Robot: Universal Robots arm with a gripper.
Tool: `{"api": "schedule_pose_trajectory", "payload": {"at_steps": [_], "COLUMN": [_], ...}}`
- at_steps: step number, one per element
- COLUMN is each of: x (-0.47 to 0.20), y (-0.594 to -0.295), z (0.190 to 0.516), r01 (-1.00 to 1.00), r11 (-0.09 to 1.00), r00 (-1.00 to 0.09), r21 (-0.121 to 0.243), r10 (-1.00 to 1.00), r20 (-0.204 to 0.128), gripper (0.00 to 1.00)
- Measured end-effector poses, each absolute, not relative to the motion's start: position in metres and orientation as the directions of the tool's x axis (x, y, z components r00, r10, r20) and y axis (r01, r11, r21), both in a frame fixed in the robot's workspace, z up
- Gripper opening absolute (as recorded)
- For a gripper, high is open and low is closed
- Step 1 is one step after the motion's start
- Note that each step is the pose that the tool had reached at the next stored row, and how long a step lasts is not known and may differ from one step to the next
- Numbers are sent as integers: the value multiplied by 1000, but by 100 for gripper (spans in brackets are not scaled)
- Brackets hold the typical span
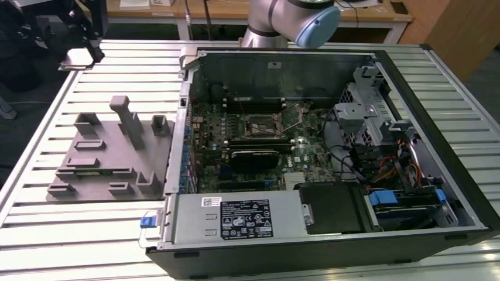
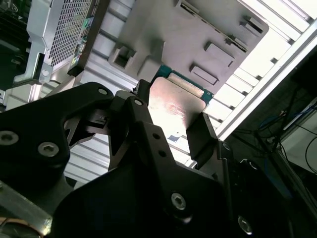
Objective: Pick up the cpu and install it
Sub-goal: 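Pick up the cpu and move it towards the insertion slot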
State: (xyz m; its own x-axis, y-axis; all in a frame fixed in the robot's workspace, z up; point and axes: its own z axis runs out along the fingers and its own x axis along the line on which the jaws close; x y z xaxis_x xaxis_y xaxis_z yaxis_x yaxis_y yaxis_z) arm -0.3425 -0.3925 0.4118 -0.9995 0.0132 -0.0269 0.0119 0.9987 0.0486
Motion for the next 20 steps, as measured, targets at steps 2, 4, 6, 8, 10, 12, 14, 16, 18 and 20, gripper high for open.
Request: {"api": "schedule_pose_trajectory", "payload": {"at_steps": [2, 4, 6, 8, 10, 12, 14, 16, 18, 20], "x": [-340, -337, -334, -331, -328, -326, -324, -321, -319, -317], "y": [-392, -392, -392, -391, -391, -391, -391, -390, -390, -390], "z": [412, 412, 412, 412, 412, 412, 412, 412, 412, 412], "r01": [12, 12, 12, 12, 12, 12, 12, 12, 12, 12], "r11": [999, 999, 999, 999, 999, 999, 999, 999, 999, 999], "r00": [-1000, -1000, -1000, -1000, -1000, -1000, -1000, -1000, -1000, -1000], "r21": [49, 48, 49, 49, 49, 49, 49, 49, 49, 49], "r10": [13, 13, 13, 13, 13, 13, 13, 13, 13, 13], "r20": [-27, -27, -27, -27, -27, -27, -27, -27, -27, -27], "gripper": [54, 54, 54, 54, 54, 54, 54, 54, 54, 54]}}
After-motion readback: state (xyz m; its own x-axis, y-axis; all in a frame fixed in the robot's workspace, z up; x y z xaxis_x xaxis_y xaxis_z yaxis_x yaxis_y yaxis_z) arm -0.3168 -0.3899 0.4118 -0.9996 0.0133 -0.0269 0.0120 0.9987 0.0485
